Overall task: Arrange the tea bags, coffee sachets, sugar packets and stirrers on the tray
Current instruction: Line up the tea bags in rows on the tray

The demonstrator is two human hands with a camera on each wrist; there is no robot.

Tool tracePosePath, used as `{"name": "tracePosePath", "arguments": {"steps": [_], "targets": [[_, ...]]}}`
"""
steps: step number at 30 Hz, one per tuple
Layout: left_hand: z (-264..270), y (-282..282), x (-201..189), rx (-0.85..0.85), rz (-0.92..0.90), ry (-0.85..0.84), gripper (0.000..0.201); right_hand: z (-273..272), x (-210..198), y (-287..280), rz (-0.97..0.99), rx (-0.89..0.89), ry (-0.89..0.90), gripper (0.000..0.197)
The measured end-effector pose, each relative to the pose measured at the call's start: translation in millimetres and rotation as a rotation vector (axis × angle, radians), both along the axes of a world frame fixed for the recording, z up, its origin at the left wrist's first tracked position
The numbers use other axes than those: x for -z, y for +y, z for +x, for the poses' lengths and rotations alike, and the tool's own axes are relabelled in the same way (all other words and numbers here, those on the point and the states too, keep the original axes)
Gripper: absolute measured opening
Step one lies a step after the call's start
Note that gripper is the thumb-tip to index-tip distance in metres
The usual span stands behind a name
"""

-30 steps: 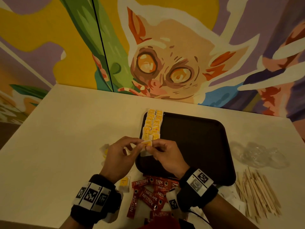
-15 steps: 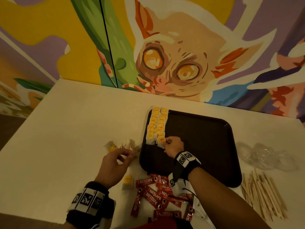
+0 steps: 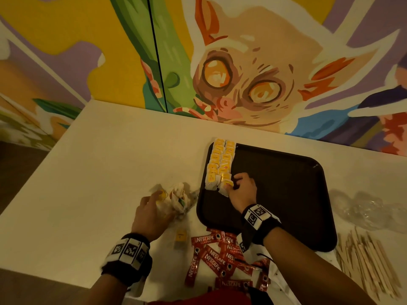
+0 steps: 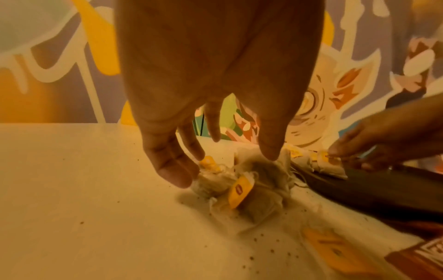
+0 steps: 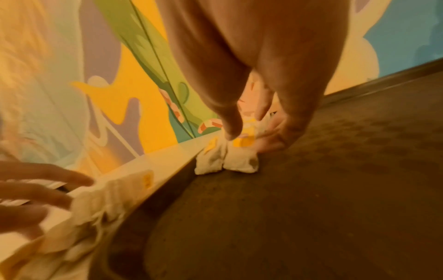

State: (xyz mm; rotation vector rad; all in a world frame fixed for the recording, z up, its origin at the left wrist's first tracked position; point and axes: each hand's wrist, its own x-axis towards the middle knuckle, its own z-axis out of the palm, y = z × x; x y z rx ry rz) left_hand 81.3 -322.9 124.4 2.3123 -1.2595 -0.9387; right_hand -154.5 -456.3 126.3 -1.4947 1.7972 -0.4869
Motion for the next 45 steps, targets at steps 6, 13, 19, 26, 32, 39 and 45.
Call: {"name": "tracePosePath", "arguments": {"steps": [6, 13, 19, 26, 32, 39, 45], "targets": [[-26.5, -23.6, -5.1, 0.153, 0.159, -0.192, 0.091, 31.1, -15.0, 21.0, -0.083, -0.229, -0.087, 0.018], [-34.4, -31.6, 18.0, 0.208, 0.021, -0.177, 0.045, 64.7, -9.5, 39.1, 0.142, -0.496, -0.112, 0.022], [-18.1, -22.0, 14.2, 0.101, -0.159, 0.011, 0.018, 69.7, -7.4, 43.8, 0.144, -0.521, -0.142, 0.037], [-5.3, -10.6, -19.6, 0.066, -0.307, 0.319, 0.008, 85.7, -18.1, 47.0, 0.249, -0.452, -0.587, 0.051], [-5.0, -17.0, -42.4, -0.053, -0.292, 0.732, 0.023, 99.5, -31.6, 46.9, 0.122, -0.312, -0.740, 0.024], [-21.8, -34.3, -47.1, -0.468, -0.237, 1.340, 0.070, 99.8, -42.2, 53.4, -0.118, -0.472, -0.444, 0.027], [-33.9, -42.2, -50.3, -0.558, -0.303, 1.142, 0.054, 88.3, -51.3, 51.3, -0.107, -0.590, -0.361, 0.045]]}}
